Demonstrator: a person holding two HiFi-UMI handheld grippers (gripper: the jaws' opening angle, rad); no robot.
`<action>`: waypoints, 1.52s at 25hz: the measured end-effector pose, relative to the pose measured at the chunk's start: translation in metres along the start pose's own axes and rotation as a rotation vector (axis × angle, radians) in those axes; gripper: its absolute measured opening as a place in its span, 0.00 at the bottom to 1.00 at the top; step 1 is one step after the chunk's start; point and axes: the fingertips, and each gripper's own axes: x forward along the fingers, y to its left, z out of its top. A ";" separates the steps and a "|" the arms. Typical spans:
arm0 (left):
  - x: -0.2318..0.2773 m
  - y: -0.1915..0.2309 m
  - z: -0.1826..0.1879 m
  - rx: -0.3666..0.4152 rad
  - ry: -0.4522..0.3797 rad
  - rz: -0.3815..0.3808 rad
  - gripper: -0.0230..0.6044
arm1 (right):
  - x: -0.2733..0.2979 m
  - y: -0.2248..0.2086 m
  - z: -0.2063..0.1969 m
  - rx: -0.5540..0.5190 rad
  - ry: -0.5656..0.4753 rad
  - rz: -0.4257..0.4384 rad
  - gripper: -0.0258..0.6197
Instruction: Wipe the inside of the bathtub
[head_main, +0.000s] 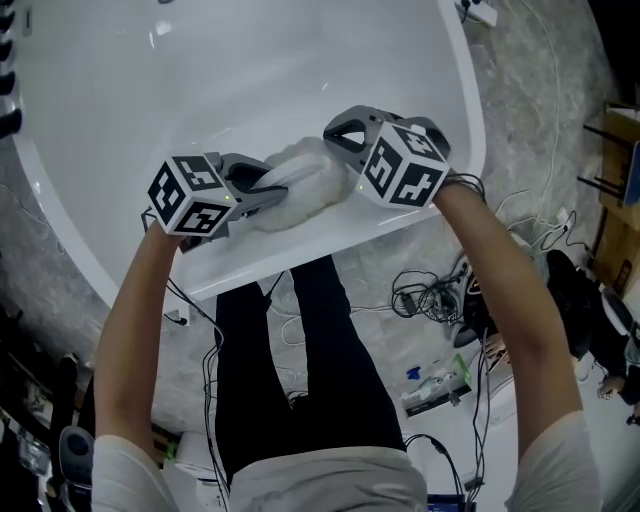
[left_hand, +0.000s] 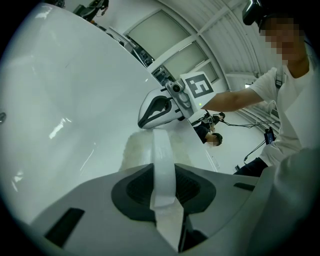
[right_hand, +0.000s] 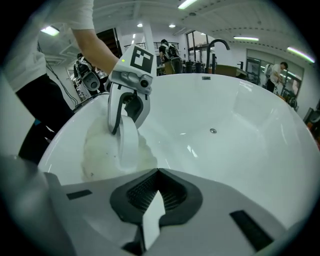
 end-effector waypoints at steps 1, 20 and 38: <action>0.000 -0.002 0.001 0.007 0.002 0.005 0.19 | -0.001 0.003 0.002 -0.013 0.002 -0.003 0.07; -0.029 -0.069 0.005 0.071 -0.022 0.038 0.19 | -0.044 0.045 0.062 -0.101 0.030 -0.010 0.07; -0.077 -0.069 -0.048 0.055 0.024 0.027 0.19 | -0.029 0.066 0.101 -0.112 0.031 0.011 0.07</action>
